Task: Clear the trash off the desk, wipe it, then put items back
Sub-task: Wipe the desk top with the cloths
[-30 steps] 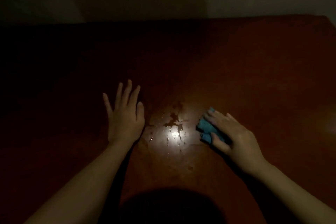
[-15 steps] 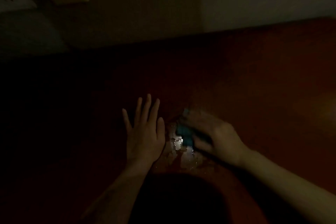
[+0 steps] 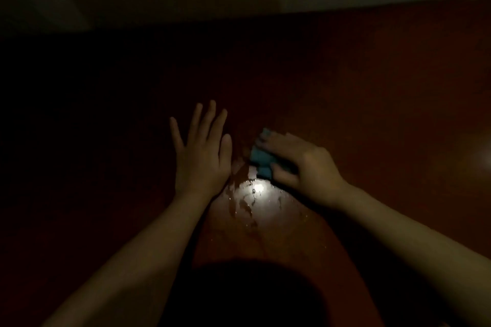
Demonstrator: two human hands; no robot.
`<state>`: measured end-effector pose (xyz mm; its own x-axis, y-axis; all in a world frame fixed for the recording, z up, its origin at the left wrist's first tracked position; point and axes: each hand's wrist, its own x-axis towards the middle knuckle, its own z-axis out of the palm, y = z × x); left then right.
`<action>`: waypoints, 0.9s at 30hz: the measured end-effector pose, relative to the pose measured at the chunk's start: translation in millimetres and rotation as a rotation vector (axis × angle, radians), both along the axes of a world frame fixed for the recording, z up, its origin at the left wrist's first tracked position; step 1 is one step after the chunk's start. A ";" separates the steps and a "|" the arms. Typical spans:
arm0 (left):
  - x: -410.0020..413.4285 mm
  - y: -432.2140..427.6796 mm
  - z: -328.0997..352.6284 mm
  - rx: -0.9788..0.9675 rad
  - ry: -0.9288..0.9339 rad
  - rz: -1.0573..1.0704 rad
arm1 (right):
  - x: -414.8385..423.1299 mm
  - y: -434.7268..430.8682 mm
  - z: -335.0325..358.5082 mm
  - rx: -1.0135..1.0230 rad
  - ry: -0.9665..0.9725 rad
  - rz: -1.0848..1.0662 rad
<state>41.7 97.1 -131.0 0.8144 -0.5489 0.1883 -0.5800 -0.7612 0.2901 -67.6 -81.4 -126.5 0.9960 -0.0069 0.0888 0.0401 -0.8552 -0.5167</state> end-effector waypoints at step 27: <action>-181.7 74.7 2.9 0.001 0.026 0.206 | -234.9 2.0 1.4 0.036 -0.057 -0.374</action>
<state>-140.1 171.8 -128.2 0.9141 -0.3701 0.1657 -0.4043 -0.8633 0.3022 -302.5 -79.4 -125.1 0.9173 -0.3737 0.1373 -0.2422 -0.7976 -0.5524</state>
